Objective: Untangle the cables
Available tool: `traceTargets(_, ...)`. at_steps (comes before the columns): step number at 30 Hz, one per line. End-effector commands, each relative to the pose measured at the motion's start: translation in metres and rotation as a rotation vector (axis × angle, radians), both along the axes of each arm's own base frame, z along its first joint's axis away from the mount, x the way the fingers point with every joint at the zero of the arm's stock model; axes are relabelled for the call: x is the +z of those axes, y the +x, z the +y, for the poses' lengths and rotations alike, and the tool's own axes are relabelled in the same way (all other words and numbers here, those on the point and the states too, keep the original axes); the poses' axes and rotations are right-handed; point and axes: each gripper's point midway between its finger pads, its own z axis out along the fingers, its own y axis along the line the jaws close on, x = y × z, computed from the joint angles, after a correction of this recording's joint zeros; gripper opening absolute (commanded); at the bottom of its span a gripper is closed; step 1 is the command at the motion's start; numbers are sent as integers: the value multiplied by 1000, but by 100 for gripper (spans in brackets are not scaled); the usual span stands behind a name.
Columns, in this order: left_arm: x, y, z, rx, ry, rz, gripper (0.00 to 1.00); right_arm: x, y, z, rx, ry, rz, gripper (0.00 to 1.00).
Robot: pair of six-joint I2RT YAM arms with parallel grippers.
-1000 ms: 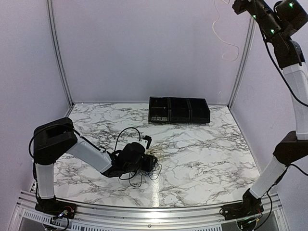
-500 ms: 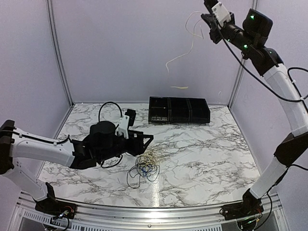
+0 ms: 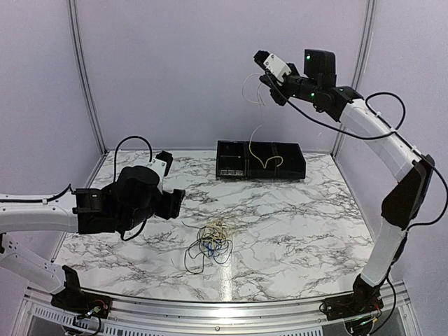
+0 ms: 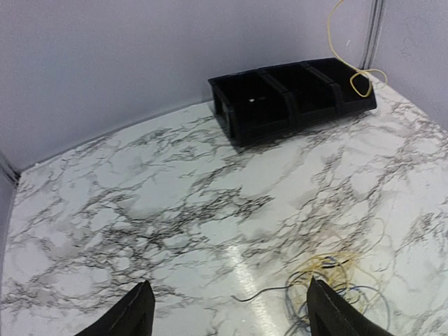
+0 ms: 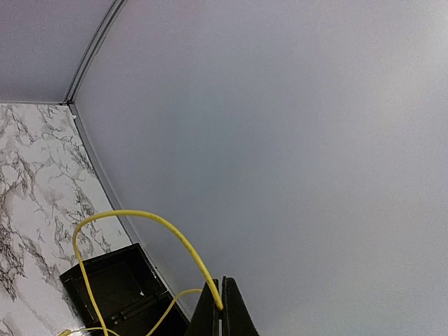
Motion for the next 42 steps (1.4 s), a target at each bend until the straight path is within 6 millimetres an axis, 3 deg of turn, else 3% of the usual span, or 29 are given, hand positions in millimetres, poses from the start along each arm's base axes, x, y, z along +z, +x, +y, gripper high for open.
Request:
traceTargets(1, -10, 10, 64, 128, 196, 48, 83, -21, 26, 2, -25, 26, 41, 0)
traceTargets(5, -15, 13, 87, 88, 148, 144, 81, -43, 47, 10, -30, 24, 65, 0)
traceTargets(10, -40, 19, 127, 155, 169, 126, 81, -46, 72, 19, -45, 36, 36, 0)
traceTargets(19, -43, 21, 129, 156, 175, 127, 81, -51, 120, 25, -136, 40, -96, 0)
traceTargets(27, -44, 21, 126, 140, 172, 134, 81, -117, 146, 34, -151, -20, -29, 0)
traceTargets(36, -43, 20, 124, 129, 162, 135, 81, -185, 150, 38, -141, -88, 94, 0)
traceTargets(42, -44, 19, 123, 125, 158, 138, 81, -208, 161, 32, -194, -117, 96, 0)
